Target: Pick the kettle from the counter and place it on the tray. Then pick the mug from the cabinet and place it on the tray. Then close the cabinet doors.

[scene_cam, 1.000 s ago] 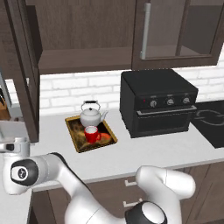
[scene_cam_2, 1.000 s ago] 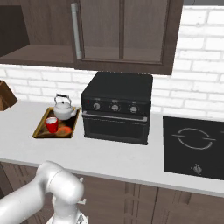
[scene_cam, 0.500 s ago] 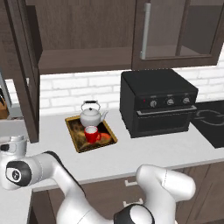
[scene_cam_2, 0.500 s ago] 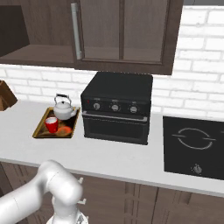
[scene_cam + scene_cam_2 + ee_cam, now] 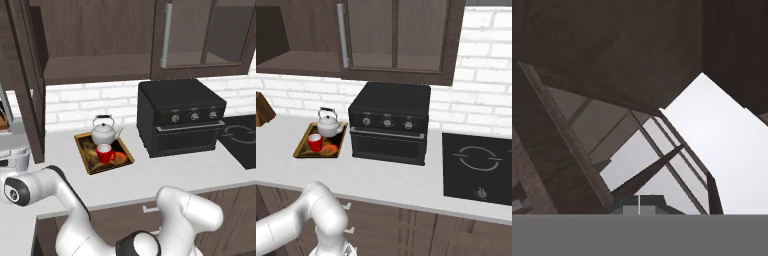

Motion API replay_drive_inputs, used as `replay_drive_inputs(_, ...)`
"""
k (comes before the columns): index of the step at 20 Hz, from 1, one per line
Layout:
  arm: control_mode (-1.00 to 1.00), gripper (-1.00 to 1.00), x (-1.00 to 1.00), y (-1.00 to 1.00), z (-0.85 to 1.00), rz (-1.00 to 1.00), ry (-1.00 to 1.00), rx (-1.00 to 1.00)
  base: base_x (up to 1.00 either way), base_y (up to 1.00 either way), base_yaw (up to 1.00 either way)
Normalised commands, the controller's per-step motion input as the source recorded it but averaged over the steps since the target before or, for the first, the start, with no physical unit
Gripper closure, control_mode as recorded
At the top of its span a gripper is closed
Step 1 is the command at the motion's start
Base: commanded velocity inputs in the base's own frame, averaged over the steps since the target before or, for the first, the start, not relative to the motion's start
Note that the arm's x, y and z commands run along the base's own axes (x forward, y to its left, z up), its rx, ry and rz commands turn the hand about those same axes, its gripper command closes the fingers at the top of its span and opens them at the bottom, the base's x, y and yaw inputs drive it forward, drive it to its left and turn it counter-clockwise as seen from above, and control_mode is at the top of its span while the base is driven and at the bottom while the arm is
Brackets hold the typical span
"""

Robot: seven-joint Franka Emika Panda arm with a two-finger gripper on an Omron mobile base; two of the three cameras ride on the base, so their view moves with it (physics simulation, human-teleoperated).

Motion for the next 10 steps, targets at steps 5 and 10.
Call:
replay_drive_inputs(5,-1.00,1.00,-0.14,0.00,0.19,-0.05,-0.05,0.12,0.00,0.00,0.00)
replay_drive_inputs(10,-1.00,1.00,-0.27,-0.14,0.05,0.00,-0.16,0.13,0.00,0.00,0.00)
